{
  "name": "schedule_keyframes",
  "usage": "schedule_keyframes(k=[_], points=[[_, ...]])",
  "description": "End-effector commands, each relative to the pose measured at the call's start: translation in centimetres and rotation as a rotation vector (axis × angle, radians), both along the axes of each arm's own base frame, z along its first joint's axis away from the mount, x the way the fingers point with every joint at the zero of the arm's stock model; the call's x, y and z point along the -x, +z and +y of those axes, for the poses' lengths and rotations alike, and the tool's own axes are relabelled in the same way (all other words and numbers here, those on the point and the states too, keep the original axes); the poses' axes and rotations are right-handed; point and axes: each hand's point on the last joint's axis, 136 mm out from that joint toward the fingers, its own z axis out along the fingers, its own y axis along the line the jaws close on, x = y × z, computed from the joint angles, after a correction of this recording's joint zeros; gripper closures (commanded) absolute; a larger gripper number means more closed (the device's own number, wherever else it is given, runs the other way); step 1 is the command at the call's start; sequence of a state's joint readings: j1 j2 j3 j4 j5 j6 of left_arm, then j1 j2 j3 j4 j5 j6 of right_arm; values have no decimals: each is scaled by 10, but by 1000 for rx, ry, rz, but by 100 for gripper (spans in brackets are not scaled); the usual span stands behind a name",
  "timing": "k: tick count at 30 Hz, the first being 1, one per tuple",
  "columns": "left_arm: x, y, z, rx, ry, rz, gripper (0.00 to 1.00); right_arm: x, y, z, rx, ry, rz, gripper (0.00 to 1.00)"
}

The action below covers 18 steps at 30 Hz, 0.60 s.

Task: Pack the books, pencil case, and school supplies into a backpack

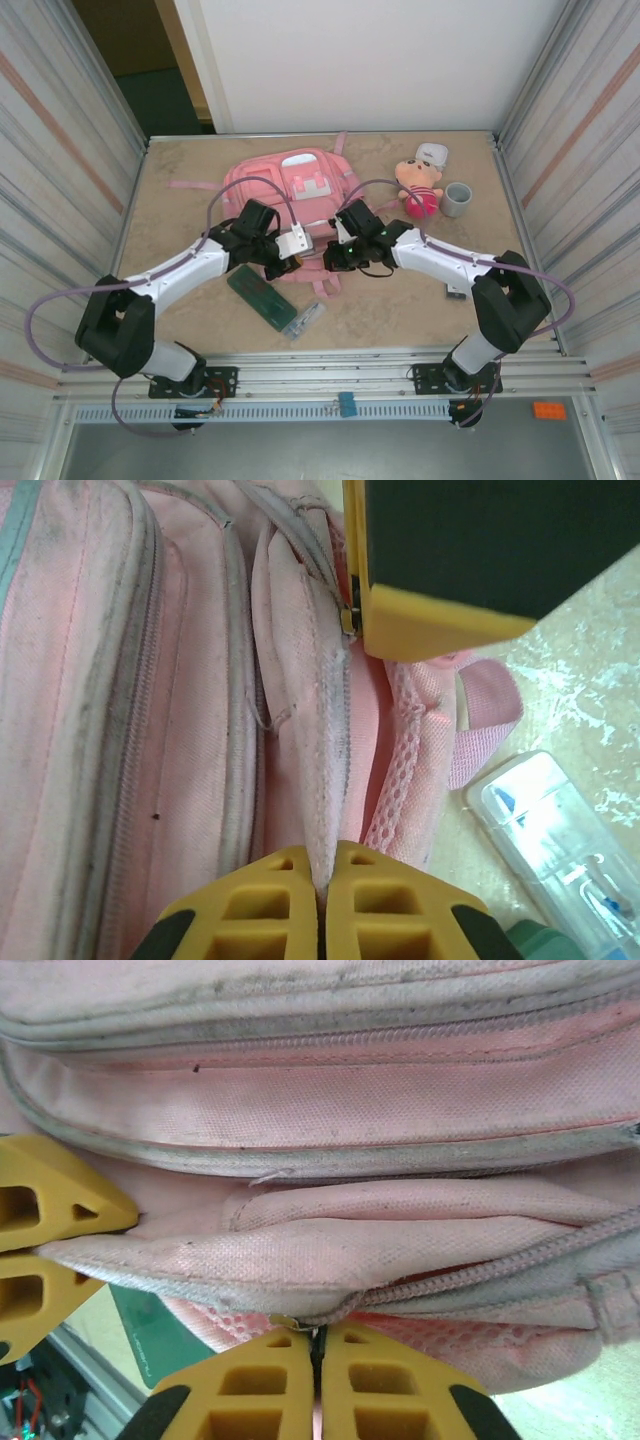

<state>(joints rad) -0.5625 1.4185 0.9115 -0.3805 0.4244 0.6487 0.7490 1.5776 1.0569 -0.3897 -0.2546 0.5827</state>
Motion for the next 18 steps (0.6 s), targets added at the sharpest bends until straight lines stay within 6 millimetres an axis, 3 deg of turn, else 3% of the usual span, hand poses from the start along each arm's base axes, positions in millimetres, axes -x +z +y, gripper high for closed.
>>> schedule_keyframes(k=[1,7,12,18], points=[[3,49,-21,186,-32,-50,99,-8,-3,-9,81,-36,-58,84],[5,52,-20,186,-36,-43,100,-11,-5,-3,72,-53,-82,76],[0,45,-11,161,-6,-49,100,-10,-2,-22,134,-95,-109,99],[-10,29,19,109,-3,-79,100,-8,6,-65,149,-112,-78,100]])
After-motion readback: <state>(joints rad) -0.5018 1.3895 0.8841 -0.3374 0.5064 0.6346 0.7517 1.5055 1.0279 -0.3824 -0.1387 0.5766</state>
